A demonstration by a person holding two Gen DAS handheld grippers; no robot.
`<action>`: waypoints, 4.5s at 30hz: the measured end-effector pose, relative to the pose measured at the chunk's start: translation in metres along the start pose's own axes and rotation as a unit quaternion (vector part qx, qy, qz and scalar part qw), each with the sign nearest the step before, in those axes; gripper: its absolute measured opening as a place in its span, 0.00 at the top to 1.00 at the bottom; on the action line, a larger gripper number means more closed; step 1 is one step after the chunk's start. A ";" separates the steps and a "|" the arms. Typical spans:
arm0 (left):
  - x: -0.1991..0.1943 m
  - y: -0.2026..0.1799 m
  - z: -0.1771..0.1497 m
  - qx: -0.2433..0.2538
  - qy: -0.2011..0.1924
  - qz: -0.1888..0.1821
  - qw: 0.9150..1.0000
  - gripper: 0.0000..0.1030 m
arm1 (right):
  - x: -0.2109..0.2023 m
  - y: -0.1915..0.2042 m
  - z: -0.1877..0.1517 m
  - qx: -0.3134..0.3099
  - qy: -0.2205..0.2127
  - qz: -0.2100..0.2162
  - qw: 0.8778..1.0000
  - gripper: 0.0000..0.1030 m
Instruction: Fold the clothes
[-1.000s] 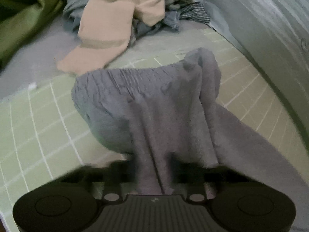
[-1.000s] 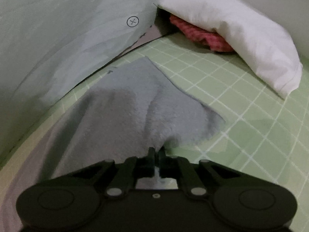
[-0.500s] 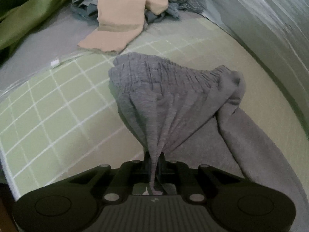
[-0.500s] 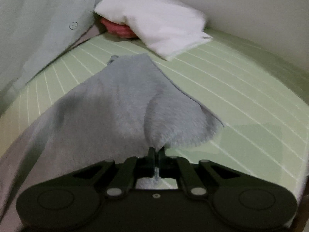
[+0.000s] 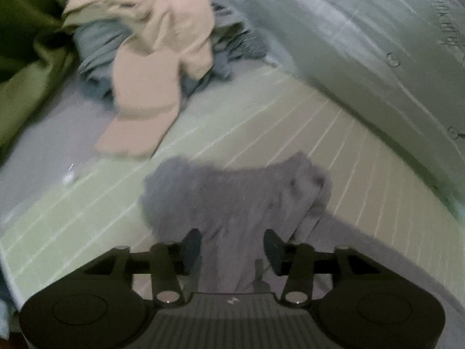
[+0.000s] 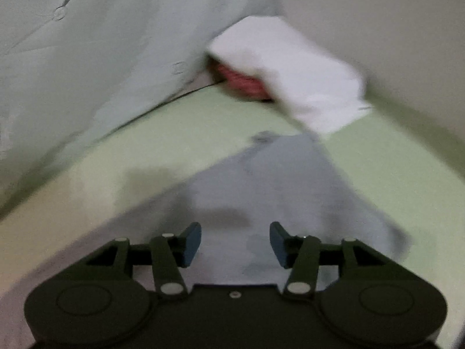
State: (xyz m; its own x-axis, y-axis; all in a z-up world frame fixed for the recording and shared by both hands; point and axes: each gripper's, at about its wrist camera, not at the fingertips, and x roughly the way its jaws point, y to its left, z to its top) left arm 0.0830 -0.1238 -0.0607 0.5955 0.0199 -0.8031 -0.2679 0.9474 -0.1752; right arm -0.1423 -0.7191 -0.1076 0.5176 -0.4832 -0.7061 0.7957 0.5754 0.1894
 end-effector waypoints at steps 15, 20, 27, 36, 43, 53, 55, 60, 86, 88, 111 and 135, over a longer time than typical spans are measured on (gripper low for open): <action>0.065 -0.012 0.051 0.078 0.004 0.004 0.997 0.29 | 0.068 0.073 0.017 -0.029 0.069 0.010 0.997 0.44; 0.072 -0.012 0.048 0.139 0.013 -0.041 0.989 0.30 | 0.070 0.074 0.007 -0.025 0.082 -0.002 0.996 0.44; 0.086 -0.013 0.048 0.197 0.039 -0.097 0.975 0.28 | 0.063 0.076 0.002 -0.028 0.089 -0.014 0.996 0.43; 0.093 -0.012 0.039 0.231 0.033 -0.077 0.969 0.36 | 0.057 0.077 -0.005 -0.033 0.097 -0.024 0.994 0.42; 0.064 0.009 0.036 0.190 -0.016 -0.084 0.978 0.81 | 0.057 0.079 -0.005 -0.032 0.098 -0.026 0.994 0.42; -0.003 0.086 0.030 0.039 -0.083 -0.088 0.992 0.84 | 0.056 0.079 -0.006 -0.037 0.098 -0.023 0.994 0.41; 0.002 0.101 0.018 0.012 -0.064 -0.072 0.995 0.83 | 0.056 0.078 -0.005 -0.026 0.097 -0.019 0.995 0.41; 0.013 0.117 -0.001 -0.024 -0.032 -0.054 0.998 0.82 | 0.053 0.071 0.002 0.037 0.087 0.014 0.995 0.41; 0.008 0.097 0.012 -0.021 -0.067 0.002 0.998 0.71 | 0.060 0.082 0.038 0.042 0.032 0.084 0.995 0.46; 0.001 0.090 0.014 -0.014 -0.073 -0.001 0.997 0.70 | 0.055 0.085 0.029 0.018 0.038 0.074 0.996 0.41; 0.072 0.019 0.037 0.076 -0.020 0.057 0.995 0.97 | 0.023 0.071 -0.026 -0.052 0.076 0.004 0.996 0.21; -0.047 -0.011 -0.082 0.112 0.008 0.010 0.994 0.41 | -0.039 -0.093 -0.039 0.090 0.031 -0.090 0.991 0.23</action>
State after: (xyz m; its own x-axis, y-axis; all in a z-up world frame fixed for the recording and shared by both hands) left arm -0.0041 -0.1617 -0.0674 0.5785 0.0364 -0.8149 -0.1035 0.9942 -0.0291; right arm -0.2494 -0.7278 -0.1243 0.3460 -0.5224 -0.7794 0.9195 0.3538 0.1711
